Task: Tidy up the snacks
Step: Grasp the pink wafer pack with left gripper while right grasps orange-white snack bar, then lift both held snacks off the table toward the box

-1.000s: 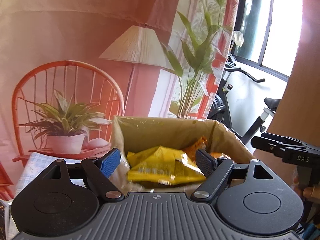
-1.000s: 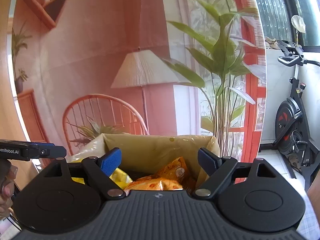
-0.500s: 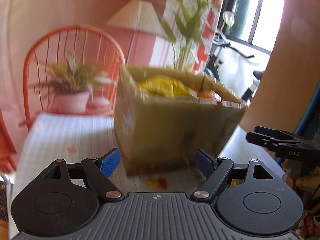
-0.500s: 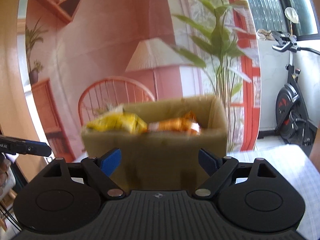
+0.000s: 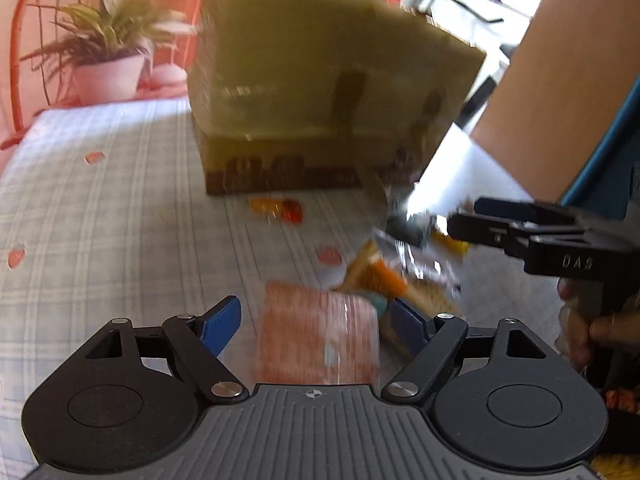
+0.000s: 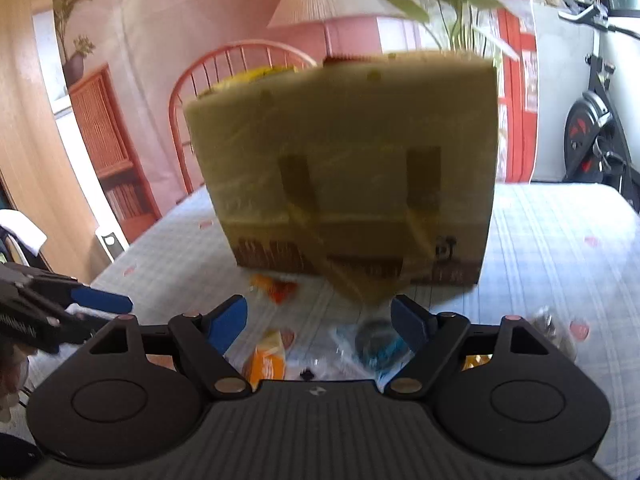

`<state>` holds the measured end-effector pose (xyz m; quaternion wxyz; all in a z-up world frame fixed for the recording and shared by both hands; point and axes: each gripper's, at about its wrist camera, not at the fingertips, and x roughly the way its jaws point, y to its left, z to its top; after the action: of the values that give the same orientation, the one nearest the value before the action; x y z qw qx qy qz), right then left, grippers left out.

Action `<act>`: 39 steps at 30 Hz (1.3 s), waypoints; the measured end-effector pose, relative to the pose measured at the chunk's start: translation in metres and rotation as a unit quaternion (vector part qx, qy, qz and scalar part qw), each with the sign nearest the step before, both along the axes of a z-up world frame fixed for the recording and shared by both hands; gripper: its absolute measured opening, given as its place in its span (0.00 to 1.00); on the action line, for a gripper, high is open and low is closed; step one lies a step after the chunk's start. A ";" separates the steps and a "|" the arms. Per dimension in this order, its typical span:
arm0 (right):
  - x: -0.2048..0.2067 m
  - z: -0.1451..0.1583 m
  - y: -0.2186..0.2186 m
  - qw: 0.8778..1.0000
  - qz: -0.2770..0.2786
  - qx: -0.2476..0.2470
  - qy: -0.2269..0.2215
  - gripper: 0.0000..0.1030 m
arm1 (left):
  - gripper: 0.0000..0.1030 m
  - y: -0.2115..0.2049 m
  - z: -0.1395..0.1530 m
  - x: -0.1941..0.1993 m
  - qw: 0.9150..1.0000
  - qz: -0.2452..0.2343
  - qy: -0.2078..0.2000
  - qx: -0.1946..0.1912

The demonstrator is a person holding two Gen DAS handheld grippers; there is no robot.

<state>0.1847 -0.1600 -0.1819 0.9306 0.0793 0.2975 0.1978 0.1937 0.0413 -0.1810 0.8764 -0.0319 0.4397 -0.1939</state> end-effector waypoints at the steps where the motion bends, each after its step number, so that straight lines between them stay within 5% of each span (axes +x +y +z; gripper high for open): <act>1: -0.001 -0.002 0.002 1.000 0.001 -0.002 0.003 0.79 | 0.81 -0.002 -0.003 -0.001 1.000 -0.003 0.003 0.002; 9: -0.007 -0.011 0.010 1.000 0.013 -0.021 0.013 0.77 | 0.81 -0.018 -0.020 -0.015 0.999 -0.006 0.011 0.043; 25: -0.015 -0.024 0.025 0.998 0.044 -0.044 0.018 0.70 | 0.74 0.010 -0.037 -0.005 0.996 0.087 0.018 0.002; 37: -0.017 -0.039 0.062 0.989 0.101 -0.107 0.025 0.54 | 0.74 0.035 -0.043 0.009 0.989 0.141 -0.007 -0.033; 39: -0.016 -0.044 0.066 0.987 0.100 -0.118 0.030 0.43 | 0.74 0.036 -0.044 0.007 0.989 0.140 -0.013 -0.036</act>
<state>0.1688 -0.0936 -0.2254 0.8997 -0.0555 0.3531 0.2506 0.2003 0.0773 -0.2248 0.8987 -0.1225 0.4125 -0.0852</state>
